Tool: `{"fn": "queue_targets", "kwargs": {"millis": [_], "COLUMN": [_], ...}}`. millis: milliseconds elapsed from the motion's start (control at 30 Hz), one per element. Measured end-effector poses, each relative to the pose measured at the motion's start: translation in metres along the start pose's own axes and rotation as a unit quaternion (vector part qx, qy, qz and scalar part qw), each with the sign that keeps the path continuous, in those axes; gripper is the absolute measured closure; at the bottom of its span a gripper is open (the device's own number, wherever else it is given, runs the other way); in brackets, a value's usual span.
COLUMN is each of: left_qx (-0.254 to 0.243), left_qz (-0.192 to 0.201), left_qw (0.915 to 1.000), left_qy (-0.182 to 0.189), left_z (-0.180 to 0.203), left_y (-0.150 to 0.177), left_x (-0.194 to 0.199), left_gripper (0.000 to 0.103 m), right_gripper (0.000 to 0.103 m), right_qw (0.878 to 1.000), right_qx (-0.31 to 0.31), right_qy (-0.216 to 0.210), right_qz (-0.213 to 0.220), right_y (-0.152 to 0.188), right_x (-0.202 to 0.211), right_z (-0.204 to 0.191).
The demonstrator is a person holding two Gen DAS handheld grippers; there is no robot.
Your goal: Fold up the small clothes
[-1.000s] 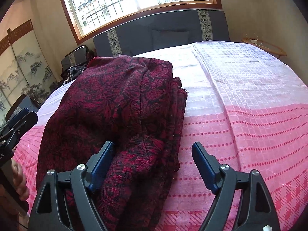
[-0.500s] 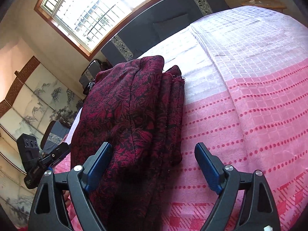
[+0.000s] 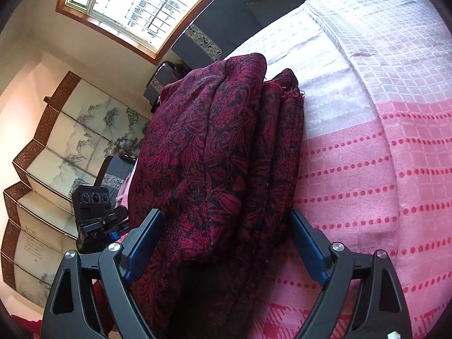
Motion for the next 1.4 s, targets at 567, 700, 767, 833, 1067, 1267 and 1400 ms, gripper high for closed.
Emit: {"fn": "queue_targets", "kwargs": {"millis": [567, 700, 767, 833, 1067, 1267, 1400], "left_qx": [-0.056, -0.083, -0.092, -0.102, -0.129, -0.142, -0.146], "left_qz": [-0.041, -0.046, -0.046, -0.047, -0.042, -0.036, -0.034], "left_qw": [0.9975, 0.9943, 0.9926, 0.9904, 0.9831, 0.9794, 0.9778], "left_qy": [-0.012, -0.047, -0.064, -0.082, -0.122, -0.139, -0.146], "left_z": [0.023, 0.027, 0.027, 0.029, 0.03, 0.032, 0.035], "left_y": [0.004, 0.002, 0.003, 0.003, 0.005, 0.004, 0.002], "left_x": [-0.027, -0.032, -0.033, -0.035, -0.034, -0.036, -0.038], "left_gripper": [0.008, 0.008, 0.008, 0.009, 0.012, 0.015, 0.015], "right_gripper": [0.013, 0.007, 0.007, 0.009, 0.01, 0.022, 0.034], "right_qw": [0.996, 0.995, 0.996, 0.996, 0.996, 0.997, 0.998], "right_qx": [0.082, 0.092, 0.086, 0.08, 0.082, 0.068, 0.056], "right_qy": [0.023, 0.023, 0.017, 0.014, 0.021, 0.032, 0.031], "right_qz": [-0.035, -0.034, -0.032, -0.029, -0.021, -0.012, -0.011], "right_y": [0.006, 0.008, 0.007, 0.007, 0.006, 0.002, 0.0], "right_x": [-0.021, -0.026, -0.025, -0.025, -0.025, -0.021, -0.019], "right_z": [-0.013, -0.016, -0.016, -0.017, -0.015, -0.006, -0.001]}}
Point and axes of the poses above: each gripper's, at about its wrist camera, not at the fingertips, and x roughly against the way its jaws point, z to its right, y to its underside, the point moved 10 cm from there along -x, roughly the way its jaws point, and after that the axes turned 10 degrees about -x, right-handed, at the moved point
